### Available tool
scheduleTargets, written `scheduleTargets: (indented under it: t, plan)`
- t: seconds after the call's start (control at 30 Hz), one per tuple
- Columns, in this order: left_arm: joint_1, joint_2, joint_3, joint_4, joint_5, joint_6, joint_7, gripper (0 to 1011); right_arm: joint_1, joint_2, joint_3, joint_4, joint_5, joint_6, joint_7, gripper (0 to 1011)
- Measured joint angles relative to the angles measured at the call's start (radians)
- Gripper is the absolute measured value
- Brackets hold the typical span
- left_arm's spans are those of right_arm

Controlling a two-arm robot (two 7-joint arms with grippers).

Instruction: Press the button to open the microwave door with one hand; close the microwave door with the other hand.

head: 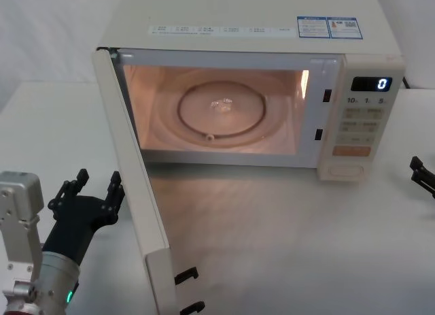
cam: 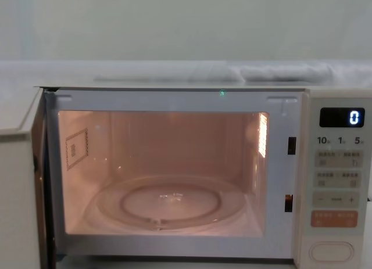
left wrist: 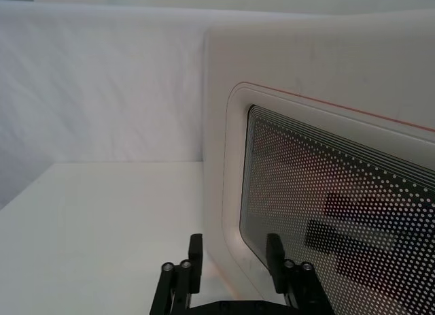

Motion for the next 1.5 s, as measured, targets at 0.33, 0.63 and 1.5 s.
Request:
scheduleTargets:
  t: [0.33,0.63,1.5]
  plan:
    - [0.000,0.000,0.000,0.000,0.000,0.000,0.000,297,0.000,0.000,0.000,0.000,0.000,0.000,0.000,1002]
    - [0.000,0.000,0.000,0.000,0.000,0.000,0.000,25,0.000,0.000,0.000,0.000,0.000,0.000,0.000,1002]
    - [0.030,0.004,-0.023,-0.013,0.011,-0.002,-0.048,0,0.000,0.000,0.000,0.000,0.000,0.000,0.000,1002]
